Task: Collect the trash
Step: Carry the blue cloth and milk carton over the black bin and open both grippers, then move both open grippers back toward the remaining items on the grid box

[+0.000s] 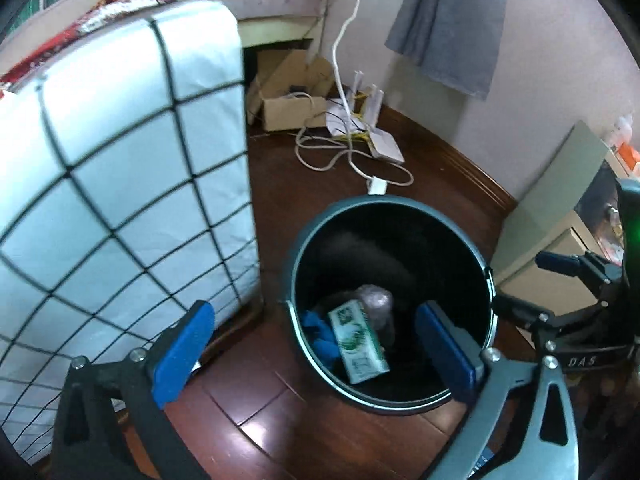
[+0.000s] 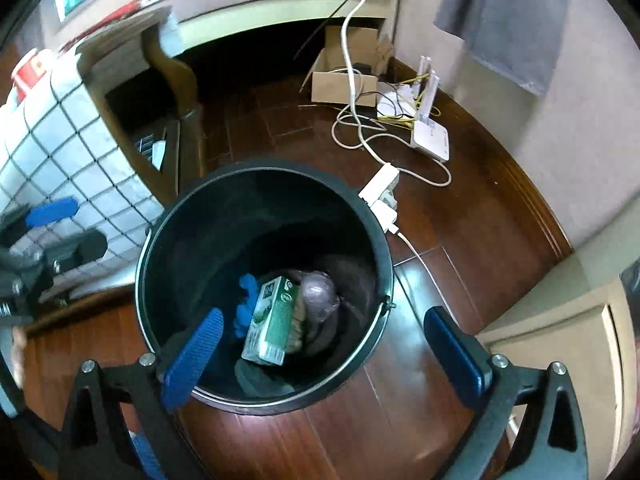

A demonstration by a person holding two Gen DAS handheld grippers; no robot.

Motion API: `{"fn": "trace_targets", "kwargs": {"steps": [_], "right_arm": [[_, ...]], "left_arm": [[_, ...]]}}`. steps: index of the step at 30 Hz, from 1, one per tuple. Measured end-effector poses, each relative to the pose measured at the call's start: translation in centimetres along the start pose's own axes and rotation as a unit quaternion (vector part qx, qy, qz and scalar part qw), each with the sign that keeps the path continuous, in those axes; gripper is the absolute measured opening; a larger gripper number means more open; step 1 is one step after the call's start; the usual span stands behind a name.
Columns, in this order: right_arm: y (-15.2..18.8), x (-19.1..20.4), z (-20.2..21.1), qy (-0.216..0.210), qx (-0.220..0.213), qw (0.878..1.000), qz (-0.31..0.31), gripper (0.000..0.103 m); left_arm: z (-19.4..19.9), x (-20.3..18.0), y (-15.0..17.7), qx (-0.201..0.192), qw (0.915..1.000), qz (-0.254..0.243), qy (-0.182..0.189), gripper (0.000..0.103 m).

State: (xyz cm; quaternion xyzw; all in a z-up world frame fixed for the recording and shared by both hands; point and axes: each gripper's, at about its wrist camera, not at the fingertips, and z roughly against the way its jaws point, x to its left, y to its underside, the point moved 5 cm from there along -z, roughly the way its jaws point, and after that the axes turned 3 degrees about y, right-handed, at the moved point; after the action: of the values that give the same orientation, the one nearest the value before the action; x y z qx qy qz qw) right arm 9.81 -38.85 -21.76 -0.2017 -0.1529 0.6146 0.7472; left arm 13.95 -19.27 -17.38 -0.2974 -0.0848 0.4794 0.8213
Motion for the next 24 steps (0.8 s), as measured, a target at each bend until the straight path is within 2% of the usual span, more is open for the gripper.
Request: {"fn": "trace_targets", "kwargs": {"steps": [24], "right_arm": [[-1.1, 3.4, 5.5, 0.0, -0.049, 0.999, 0.003, 0.102]], "left_arm": [[6.1, 2.9, 0.1, -0.051, 0.9975, 0.028, -0.041, 0.102]]}}
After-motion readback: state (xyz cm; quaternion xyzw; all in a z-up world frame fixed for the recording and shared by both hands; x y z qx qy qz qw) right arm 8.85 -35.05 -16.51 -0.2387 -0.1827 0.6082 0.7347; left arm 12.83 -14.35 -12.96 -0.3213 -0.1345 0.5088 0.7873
